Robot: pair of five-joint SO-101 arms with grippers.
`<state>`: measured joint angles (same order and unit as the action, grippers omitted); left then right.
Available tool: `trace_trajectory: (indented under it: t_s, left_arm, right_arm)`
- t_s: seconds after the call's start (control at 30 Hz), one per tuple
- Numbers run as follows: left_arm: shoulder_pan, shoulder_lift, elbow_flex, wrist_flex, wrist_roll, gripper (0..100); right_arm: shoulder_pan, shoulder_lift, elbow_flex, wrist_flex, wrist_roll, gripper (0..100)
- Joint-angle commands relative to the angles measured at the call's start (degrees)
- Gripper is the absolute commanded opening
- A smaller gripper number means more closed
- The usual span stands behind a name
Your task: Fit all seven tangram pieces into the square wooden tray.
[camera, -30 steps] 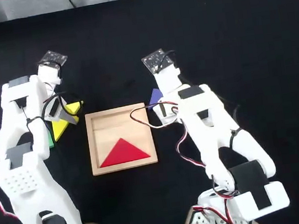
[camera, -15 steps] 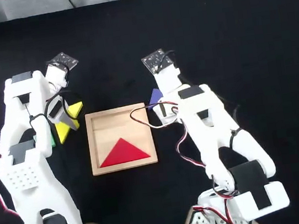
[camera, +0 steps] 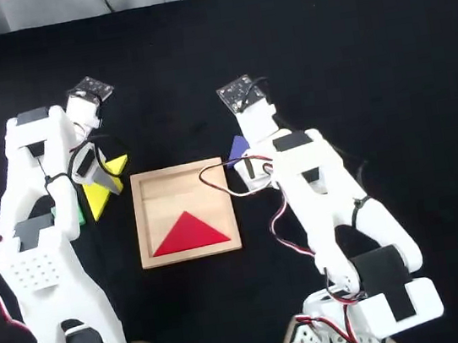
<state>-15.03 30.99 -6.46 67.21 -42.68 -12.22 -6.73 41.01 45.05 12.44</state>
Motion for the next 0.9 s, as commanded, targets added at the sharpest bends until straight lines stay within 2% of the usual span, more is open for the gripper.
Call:
trace_trajectory:
  t_s: [0.0, 0.87]
  left_arm:
    - [-0.22, -0.44, -2.24, 0.70, 0.97, 35]
    - [0.13, -0.44, -1.01, 0.53, 0.88, 35]
  right_arm:
    - [0.79, -0.13, -0.48, -1.14, 0.44, 1.1]
    - [0.97, -0.13, -0.48, -1.14, 0.44, 1.1]
